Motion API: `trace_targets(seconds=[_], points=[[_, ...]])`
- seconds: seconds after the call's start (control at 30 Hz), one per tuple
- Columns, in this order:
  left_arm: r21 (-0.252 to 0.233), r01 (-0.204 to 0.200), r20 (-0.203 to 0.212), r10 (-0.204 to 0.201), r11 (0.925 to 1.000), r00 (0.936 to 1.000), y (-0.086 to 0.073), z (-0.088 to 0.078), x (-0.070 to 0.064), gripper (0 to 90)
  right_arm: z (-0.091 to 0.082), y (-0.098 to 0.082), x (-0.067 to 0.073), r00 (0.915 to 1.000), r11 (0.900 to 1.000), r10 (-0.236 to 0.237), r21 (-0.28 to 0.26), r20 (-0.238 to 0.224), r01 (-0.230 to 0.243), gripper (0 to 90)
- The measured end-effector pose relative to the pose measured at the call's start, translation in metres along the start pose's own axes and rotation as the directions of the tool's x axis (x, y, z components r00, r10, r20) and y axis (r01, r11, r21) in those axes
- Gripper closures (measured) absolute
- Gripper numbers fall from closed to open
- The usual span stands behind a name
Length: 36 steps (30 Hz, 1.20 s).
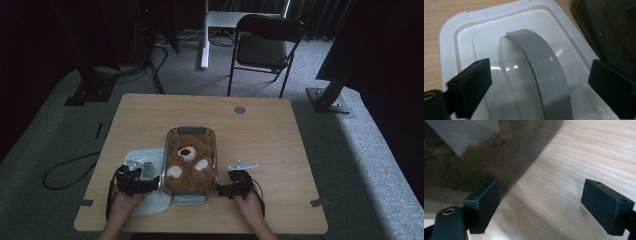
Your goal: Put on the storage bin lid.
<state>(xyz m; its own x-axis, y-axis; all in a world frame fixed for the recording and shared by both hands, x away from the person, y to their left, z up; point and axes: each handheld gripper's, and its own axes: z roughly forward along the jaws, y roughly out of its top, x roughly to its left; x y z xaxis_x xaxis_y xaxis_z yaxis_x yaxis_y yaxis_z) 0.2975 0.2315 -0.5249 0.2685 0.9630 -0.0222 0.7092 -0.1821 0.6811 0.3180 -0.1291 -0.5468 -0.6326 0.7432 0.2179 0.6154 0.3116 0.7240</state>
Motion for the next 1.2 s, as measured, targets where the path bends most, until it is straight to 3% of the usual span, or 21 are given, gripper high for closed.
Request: trace_targets(seconds=[0.2,0.33,0.53,0.7,0.87,1.2], points=[[-0.021,0.014,-0.015,-0.015,0.9997,0.9998,-0.003,-0.004,0.012,17.7,0.004,0.000,0.018,0.9986,0.999,-0.035,0.006,-0.040,0.035,14.6],[-0.041,0.027,-0.008,-0.028,0.9988,0.9996,-0.005,-0.007,0.021,36.6,0.008,0.001,0.026,0.9952,0.996,-0.081,0.021,-0.054,0.082,14.5],[-0.043,0.001,0.020,0.000,0.9991,0.9998,-0.007,-0.009,0.023,62.1,0.005,0.005,0.025,0.9961,0.997,-0.072,0.007,-0.052,0.072,14.4],[-0.052,0.015,0.037,-0.013,0.9985,0.9992,-0.008,-0.009,0.027,65.6,0.003,0.007,0.025,0.9970,0.998,-0.069,-0.005,-0.035,0.069,14.4],[-0.078,0.039,0.025,-0.038,0.9962,0.9990,-0.008,-0.015,0.033,68.0,0.003,0.006,0.022,0.9963,0.998,-0.060,-0.025,-0.061,0.059,14.4],[-0.168,0.026,0.010,-0.025,0.9854,0.9996,0.007,-0.060,0.047,68.2,0.005,0.008,0.028,0.9934,0.997,-0.080,-0.029,-0.082,0.078,14.4]])
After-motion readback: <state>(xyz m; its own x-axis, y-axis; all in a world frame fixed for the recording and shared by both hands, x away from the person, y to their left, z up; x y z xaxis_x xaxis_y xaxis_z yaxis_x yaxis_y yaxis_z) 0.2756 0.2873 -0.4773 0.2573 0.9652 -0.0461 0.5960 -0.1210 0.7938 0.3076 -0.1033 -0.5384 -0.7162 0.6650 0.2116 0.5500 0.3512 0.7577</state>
